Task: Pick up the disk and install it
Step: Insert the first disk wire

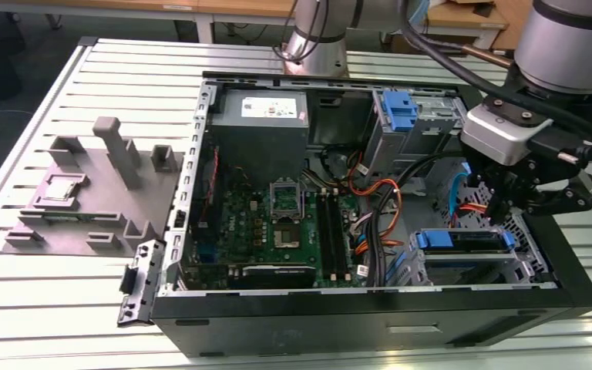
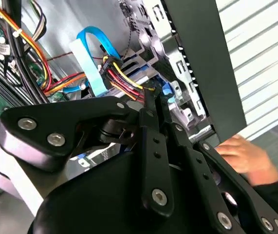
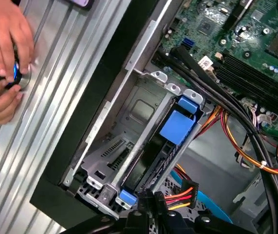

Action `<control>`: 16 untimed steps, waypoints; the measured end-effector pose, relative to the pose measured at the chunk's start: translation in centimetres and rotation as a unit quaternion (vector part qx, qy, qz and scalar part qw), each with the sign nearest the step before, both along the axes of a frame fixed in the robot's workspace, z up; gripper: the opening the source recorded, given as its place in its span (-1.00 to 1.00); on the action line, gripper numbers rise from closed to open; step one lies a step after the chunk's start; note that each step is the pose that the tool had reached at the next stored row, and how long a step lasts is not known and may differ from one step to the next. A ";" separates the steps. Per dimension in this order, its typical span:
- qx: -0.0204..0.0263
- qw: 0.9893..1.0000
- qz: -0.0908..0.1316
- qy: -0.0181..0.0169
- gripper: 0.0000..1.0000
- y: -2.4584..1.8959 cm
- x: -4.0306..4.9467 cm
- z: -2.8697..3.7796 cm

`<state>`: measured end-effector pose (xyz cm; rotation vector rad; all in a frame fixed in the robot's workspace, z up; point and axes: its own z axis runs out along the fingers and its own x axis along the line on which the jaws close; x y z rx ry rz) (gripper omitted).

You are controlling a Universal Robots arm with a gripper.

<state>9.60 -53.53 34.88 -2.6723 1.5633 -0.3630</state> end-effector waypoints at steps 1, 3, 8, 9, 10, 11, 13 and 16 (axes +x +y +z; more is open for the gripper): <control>0.000 1.000 -0.009 0.000 -0.66 0.00 0.00 -0.02; 0.000 1.000 -0.027 0.000 -0.66 0.00 0.00 -0.07; 0.000 0.998 -0.069 0.000 -0.66 0.00 0.00 -0.14; 0.000 0.997 -0.078 0.000 -0.66 0.00 0.00 -0.16; 0.000 0.996 -0.086 0.000 -0.66 0.00 0.00 -0.18; 0.000 0.995 -0.096 0.000 -0.66 0.00 0.00 -0.20; 0.000 0.994 -0.114 0.000 -0.66 0.00 0.00 -0.24; 0.000 0.990 -0.139 0.000 -0.66 0.00 0.00 -0.30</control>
